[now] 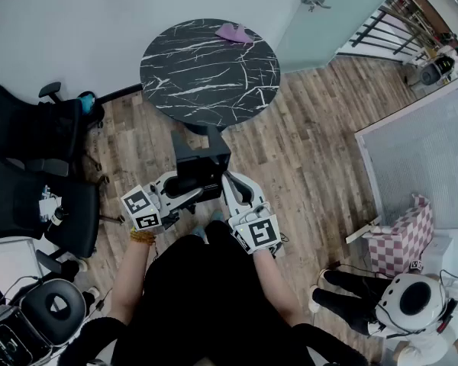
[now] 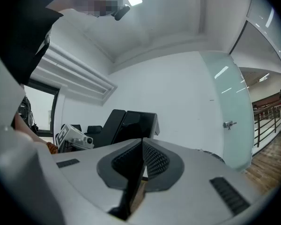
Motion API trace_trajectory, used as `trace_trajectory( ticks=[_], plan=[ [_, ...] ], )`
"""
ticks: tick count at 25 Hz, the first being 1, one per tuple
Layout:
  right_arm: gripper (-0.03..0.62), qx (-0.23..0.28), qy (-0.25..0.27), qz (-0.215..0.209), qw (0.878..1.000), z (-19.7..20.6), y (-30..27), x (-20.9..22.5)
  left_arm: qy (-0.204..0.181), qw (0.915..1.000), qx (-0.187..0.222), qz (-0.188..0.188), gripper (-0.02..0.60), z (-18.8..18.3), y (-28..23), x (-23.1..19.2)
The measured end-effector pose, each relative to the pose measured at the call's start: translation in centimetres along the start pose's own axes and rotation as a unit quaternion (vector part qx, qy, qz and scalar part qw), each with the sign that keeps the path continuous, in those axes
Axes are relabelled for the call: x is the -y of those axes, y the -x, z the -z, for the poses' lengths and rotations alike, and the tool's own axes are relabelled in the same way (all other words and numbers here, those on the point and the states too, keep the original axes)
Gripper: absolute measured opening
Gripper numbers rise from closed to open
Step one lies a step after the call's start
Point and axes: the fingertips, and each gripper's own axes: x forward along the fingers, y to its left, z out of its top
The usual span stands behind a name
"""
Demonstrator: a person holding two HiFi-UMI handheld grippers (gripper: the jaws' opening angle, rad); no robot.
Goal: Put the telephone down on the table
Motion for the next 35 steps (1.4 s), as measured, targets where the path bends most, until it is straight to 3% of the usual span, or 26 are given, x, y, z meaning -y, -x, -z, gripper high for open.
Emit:
trace_trajectory(
  ticks=[3, 10, 18, 22, 35],
  plan=[
    [0.037, 0.011, -0.003, 0.001, 1.0, -0.3, 0.2, 1.6, 0.01, 0.9999, 0.008, -0.002, 0.172, 0.1, -2.0, -0.7],
    [0.038, 0.023, -0.031, -0.049, 0.998, 0.0, 0.0, 3.9, 0.012, 0.9994, 0.005, -0.033, 0.172, 0.9, -5.0, -1.6],
    [0.039, 0.022, -0.056, -0.081, 0.995, 1.1, 0.4, 5.7, 0.034, 0.9963, 0.028, -0.074, 0.172, 1.6, -6.7, -2.6],
    [0.04, 0.013, -0.076, -0.077, 0.994, 2.2, 0.5, 7.0, 0.041, 0.9948, 0.03, -0.088, 0.172, 1.9, -7.0, -2.8],
    [0.04, -0.027, -0.082, -0.07, 0.994, 4.6, -2.8, 8.8, 0.071, 0.9942, 0.034, -0.073, 0.172, 2.7, -8.0, -7.8]
  ],
)
